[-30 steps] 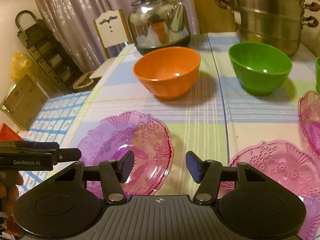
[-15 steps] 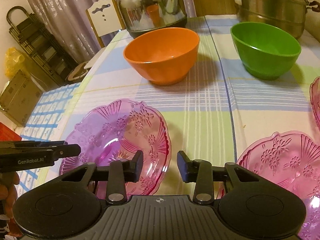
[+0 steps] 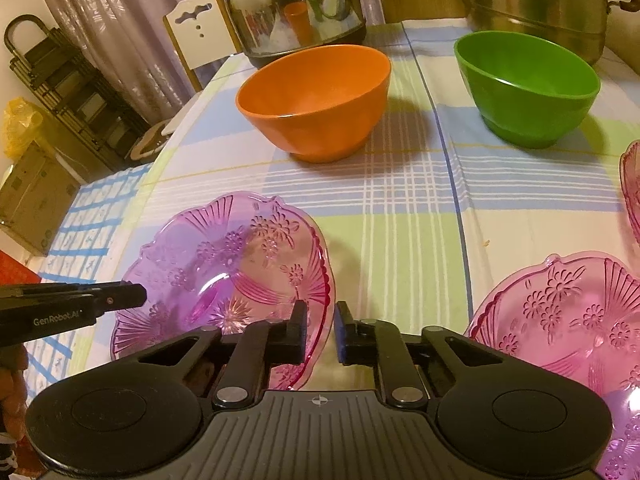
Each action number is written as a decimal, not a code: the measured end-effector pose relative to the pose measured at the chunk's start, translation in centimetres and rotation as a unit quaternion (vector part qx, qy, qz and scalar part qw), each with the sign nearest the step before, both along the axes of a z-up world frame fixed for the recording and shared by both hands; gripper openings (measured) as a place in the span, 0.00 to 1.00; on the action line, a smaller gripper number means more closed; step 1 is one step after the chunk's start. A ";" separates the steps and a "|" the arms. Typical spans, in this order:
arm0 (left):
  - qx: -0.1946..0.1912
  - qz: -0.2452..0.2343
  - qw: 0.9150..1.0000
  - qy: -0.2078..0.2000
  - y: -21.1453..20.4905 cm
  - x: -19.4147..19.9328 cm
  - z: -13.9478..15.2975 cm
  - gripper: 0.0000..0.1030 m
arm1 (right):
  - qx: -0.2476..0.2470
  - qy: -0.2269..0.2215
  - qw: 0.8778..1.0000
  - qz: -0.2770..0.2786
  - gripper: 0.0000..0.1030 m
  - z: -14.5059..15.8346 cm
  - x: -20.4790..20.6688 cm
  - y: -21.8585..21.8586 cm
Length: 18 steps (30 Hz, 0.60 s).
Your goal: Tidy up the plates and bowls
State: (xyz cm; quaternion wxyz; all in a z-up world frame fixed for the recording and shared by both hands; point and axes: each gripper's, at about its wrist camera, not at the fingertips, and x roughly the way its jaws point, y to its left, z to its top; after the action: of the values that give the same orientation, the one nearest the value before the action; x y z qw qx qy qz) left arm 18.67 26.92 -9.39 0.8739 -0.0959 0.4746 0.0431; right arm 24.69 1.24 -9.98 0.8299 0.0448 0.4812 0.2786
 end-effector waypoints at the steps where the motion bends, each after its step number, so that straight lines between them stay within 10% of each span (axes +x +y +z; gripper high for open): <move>1: 0.001 0.001 1.000 0.000 0.0 0.0 0.1 0.09 | 0.001 0.001 1.000 -0.001 0.10 0.0 0.0 -0.1; 18: 0.014 -0.026 0.999 -0.034 -3.6 -0.4 5.6 0.09 | 0.025 -0.022 0.999 -0.026 0.08 4.8 -1.3 -4.2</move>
State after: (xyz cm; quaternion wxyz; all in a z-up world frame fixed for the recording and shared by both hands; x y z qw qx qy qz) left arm 18.25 23.31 -3.76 0.8917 -0.0725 0.4462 0.0241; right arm 23.35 -3.00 -5.19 0.8459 0.0717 0.4546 0.2695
